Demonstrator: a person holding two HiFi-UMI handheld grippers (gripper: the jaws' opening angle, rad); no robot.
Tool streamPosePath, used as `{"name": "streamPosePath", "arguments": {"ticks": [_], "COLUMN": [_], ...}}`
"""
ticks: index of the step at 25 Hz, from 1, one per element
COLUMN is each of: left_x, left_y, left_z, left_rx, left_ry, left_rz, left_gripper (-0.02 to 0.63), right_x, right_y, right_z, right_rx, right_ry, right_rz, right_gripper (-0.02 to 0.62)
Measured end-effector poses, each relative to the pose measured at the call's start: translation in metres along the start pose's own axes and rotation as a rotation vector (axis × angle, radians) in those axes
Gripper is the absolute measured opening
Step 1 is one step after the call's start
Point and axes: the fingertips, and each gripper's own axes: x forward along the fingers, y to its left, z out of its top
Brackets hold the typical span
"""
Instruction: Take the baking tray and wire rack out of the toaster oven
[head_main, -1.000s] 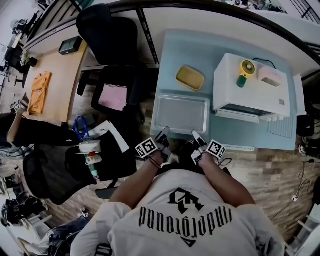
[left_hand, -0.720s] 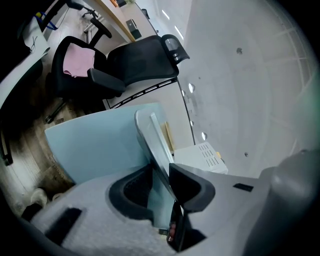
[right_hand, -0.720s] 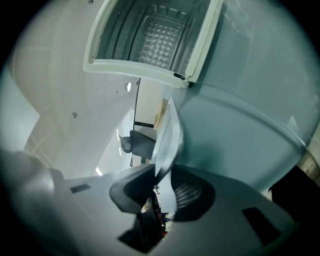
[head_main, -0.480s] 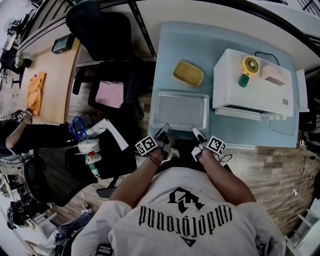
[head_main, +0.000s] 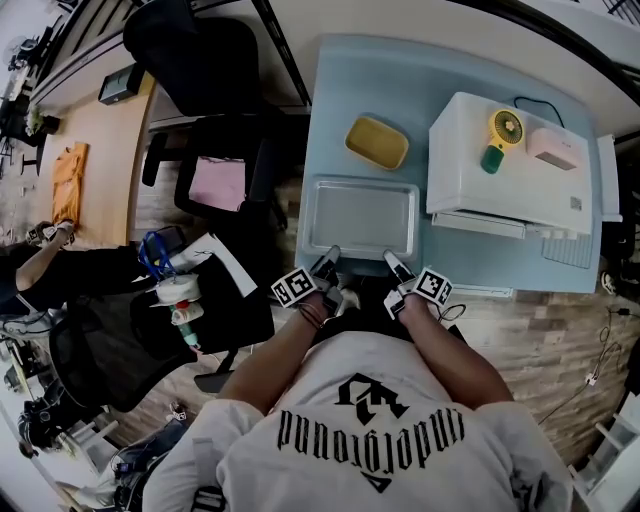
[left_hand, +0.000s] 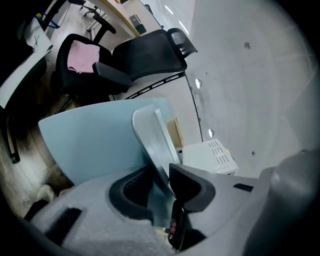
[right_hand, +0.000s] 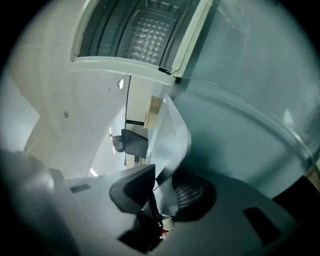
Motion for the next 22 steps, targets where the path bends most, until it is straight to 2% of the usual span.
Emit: {"name": "streamPosePath", "arguments": {"ticks": [3,11,22], "left_x": [0.001,0.005,-0.008], "left_y": [0.001,0.001,0.002], "left_z": [-0.003,-0.012,-0.027], "left_rx": [0.025,0.121,0.277], "left_ry": [0.03,0.123,0.272], "left_rz": [0.013,0.057,0.159], "left_gripper": [0.131,0.209,0.293], "right_x": [0.001,0.004,-0.001], "right_y": [-0.002,-0.004,-0.004], "right_z": [0.0,-0.005,-0.021], "right_rx": [-0.002,-0.024,-0.143], "right_ry": [0.007,0.059,0.146], "right_rz": [-0.014,-0.041,-0.115], "right_gripper": [0.101,0.164,0.218]}}
